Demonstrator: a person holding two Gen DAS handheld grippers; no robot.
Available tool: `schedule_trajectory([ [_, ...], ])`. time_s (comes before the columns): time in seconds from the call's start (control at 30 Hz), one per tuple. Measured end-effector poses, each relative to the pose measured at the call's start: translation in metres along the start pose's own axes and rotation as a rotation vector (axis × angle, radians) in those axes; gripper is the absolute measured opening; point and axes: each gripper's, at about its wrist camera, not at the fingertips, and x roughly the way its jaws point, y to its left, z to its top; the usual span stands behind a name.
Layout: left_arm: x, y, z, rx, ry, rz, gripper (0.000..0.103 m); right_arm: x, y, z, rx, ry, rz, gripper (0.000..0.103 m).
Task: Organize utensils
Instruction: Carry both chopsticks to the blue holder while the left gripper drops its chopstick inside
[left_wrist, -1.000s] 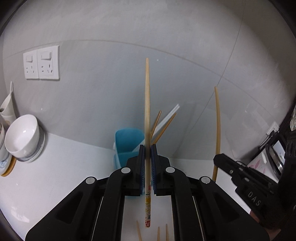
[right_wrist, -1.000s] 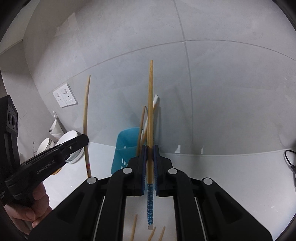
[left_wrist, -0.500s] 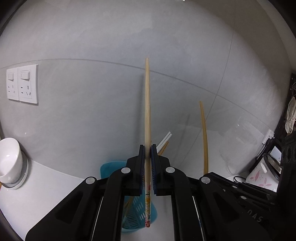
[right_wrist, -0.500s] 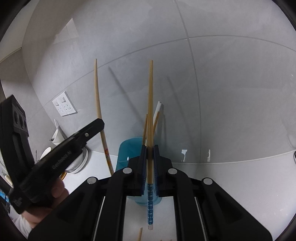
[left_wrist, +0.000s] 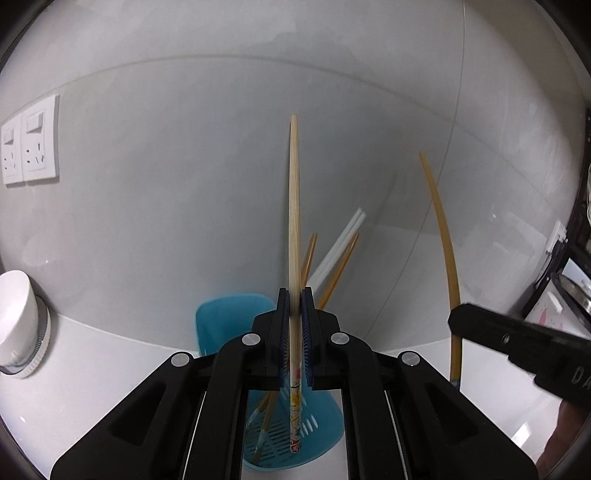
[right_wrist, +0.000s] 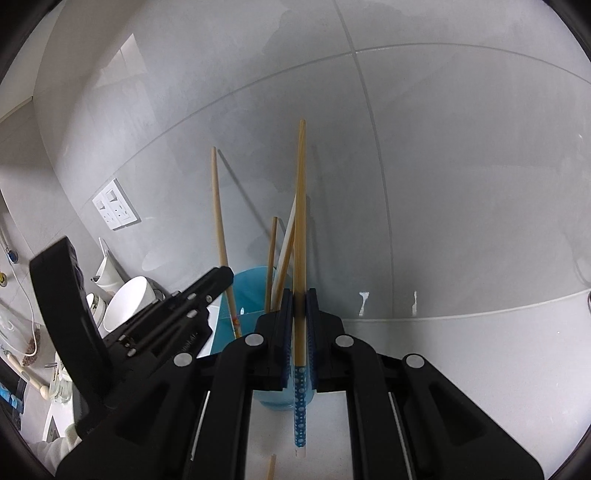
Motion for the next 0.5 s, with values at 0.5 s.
schedule_trajectory([
  [0.5,0.019,0.006,-0.012,-0.003,0.099,0.016,0.014,0.002,-0.001,0.001,-0.006,0.009,-0.003,0.006],
])
